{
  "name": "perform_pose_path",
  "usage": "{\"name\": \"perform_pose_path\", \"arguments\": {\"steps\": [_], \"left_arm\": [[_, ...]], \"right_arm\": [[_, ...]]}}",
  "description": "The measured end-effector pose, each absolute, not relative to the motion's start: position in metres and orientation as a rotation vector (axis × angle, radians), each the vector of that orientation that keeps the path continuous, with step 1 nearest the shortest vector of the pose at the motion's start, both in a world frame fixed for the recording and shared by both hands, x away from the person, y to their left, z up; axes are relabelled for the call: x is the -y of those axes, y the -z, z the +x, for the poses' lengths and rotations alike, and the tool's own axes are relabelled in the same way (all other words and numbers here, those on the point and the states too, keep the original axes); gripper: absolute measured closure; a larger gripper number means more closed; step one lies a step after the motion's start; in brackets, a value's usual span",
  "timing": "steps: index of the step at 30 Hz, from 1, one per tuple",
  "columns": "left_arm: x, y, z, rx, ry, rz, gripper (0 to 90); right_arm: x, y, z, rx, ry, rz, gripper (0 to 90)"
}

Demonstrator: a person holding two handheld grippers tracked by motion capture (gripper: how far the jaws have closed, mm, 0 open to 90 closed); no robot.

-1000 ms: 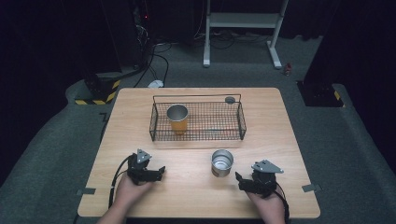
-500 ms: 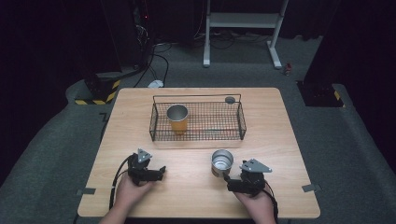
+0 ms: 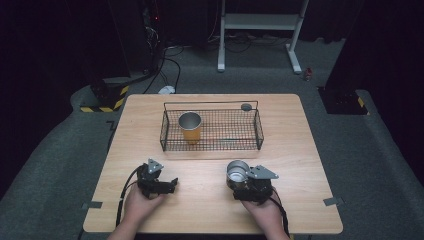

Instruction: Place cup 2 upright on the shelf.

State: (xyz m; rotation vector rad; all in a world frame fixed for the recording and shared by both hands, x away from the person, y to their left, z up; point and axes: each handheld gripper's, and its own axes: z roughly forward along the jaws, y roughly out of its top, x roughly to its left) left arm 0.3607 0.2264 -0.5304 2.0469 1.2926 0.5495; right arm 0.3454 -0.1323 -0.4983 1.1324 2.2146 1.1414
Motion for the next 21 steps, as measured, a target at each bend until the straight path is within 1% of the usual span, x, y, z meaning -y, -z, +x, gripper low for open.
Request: {"name": "perform_pose_path", "arguments": {"steps": [6, 12, 15, 21], "left_arm": [[-0.2263, 0.5303, 0.3606, -1.293, -0.549, 2.047, 0.7], [-0.2263, 0.5303, 0.3608, -1.292, -0.549, 2.047, 0.8], [-0.2262, 0.5303, 0.3609, -1.292, -0.550, 2.047, 0.7], [-0.2256, 0.5303, 0.3614, -1.292, -0.546, 2.046, 0.8]], "right_arm": [[0.1248, 0.4977, 0.3495, -2.203, -1.129, 1.119, 10.3], [0.1231, 0.4978, 0.3521, -2.191, -1.148, 1.104, 14.3], [0.1212, 0.4983, 0.3481, -2.185, -1.132, 1.086, 18.1], [0.1218, 0.4976, 0.3466, -2.189, -1.126, 1.082, 18.3]]}}
